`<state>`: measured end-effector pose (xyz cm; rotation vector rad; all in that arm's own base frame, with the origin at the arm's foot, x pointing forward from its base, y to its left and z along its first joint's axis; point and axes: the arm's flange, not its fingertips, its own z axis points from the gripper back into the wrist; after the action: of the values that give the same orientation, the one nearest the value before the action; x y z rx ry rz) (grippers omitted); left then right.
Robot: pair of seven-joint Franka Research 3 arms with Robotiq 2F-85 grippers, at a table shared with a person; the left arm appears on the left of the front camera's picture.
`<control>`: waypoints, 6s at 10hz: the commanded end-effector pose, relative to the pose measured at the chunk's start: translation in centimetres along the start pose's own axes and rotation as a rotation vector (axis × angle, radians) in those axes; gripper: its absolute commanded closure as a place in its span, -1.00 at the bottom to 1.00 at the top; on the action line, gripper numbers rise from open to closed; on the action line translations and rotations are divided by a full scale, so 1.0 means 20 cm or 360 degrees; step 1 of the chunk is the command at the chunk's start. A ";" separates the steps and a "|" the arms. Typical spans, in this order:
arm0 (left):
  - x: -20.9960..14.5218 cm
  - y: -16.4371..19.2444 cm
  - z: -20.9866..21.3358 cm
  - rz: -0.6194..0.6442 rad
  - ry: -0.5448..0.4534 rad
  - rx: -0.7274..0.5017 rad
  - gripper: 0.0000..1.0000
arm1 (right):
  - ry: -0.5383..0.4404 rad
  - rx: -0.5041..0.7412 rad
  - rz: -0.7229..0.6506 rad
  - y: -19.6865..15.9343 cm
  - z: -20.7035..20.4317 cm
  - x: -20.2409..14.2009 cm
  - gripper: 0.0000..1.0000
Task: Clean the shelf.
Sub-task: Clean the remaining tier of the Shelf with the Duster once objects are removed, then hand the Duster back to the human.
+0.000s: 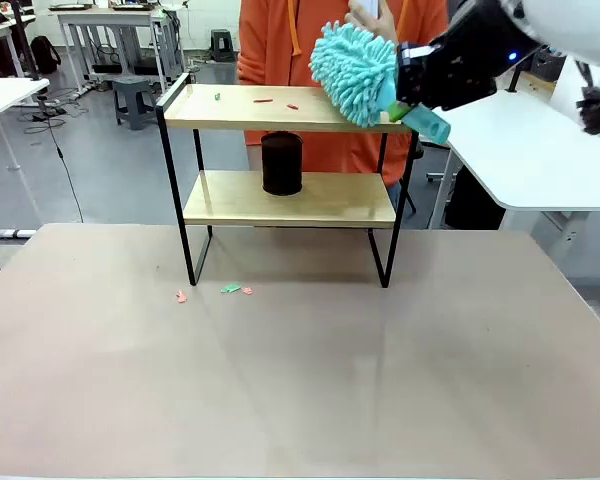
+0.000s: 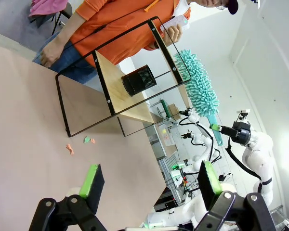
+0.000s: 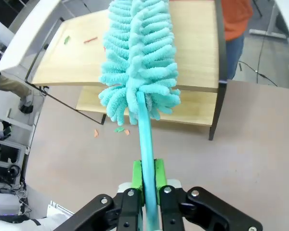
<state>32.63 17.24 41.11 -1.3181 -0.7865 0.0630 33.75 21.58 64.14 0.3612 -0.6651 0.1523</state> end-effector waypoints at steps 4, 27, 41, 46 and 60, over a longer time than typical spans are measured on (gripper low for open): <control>-0.03 -0.02 -0.01 -0.0031 -0.0007 -0.0016 -1.00 | 0.0053 -0.0041 0.0081 0.21 -0.18 0.16 0.75; -0.03 -0.02 -0.01 -0.0031 -0.0007 -0.0016 -1.00 | 0.0061 0.1278 -0.0007 -1.05 0.71 -0.44 0.75; -0.03 -0.02 -0.01 -0.0031 -0.0007 -0.0016 -1.00 | 0.0328 -0.0039 -0.0628 -1.26 0.49 -0.69 0.75; -0.03 -0.02 -0.01 -0.0031 -0.0007 -0.0016 -1.00 | 0.0328 -0.0039 -0.0628 -1.26 0.49 -0.69 0.75; -0.04 -0.67 -0.78 -0.0330 0.1025 -0.0706 -1.00 | 0.0127 0.0927 0.0867 -1.03 0.96 -0.31 0.75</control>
<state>34.45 0.13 52.65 -1.5569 -0.4272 -0.7475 22.80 -3.56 69.68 0.7205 -0.6742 0.6579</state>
